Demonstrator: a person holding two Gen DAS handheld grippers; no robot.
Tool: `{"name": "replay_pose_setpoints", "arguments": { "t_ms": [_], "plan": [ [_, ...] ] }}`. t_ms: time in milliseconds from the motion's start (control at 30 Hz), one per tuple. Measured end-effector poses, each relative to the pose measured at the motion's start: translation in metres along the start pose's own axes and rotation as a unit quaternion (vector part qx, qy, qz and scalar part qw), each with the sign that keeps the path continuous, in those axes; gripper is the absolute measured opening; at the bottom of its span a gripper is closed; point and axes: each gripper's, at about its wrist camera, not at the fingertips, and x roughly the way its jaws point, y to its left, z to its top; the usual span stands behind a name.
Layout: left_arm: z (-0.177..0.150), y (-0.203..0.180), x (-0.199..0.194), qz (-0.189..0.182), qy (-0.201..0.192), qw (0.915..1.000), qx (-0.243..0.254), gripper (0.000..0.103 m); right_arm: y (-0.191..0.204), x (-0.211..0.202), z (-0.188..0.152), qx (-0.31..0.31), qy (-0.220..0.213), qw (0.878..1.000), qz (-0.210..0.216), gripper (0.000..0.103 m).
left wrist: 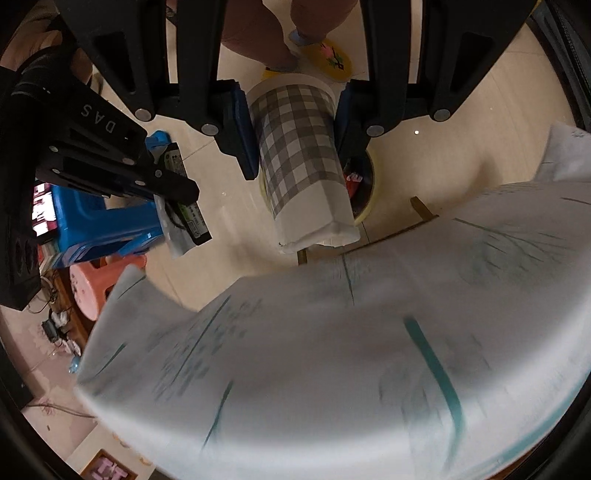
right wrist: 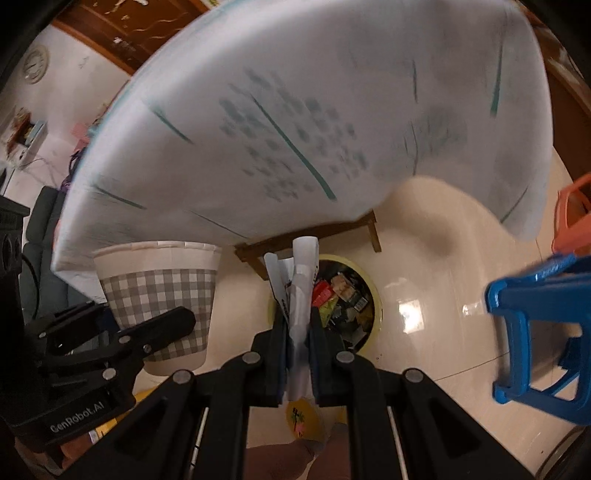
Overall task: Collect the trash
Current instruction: 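Carry the paper cup and white strip over the trash bin, then open both tools to drop the cup and strip into the bin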
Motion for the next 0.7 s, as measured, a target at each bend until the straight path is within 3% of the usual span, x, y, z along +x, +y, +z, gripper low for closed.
{"name": "replay_pose_setpoints", "arguments": {
  "t_ms": [300,467,700],
  "plan": [
    [-0.018,0.012,0.096,0.001,0.017,0.9997,0.017,0.043,-0.036,0.082,-0.023,0.033,0.008,0.999,-0.015,0.010],
    [-0.020,0.015,0.127,0.009,0.010,0.9998,0.015,0.049,-0.050,0.120,-0.031,0.033,0.017,0.999,-0.024,0.010],
    [-0.028,0.030,0.151,0.035,0.011,0.9993,0.000,0.075,-0.052,0.149,-0.033,0.029,0.020,0.999,-0.030,0.010]
  ]
}}
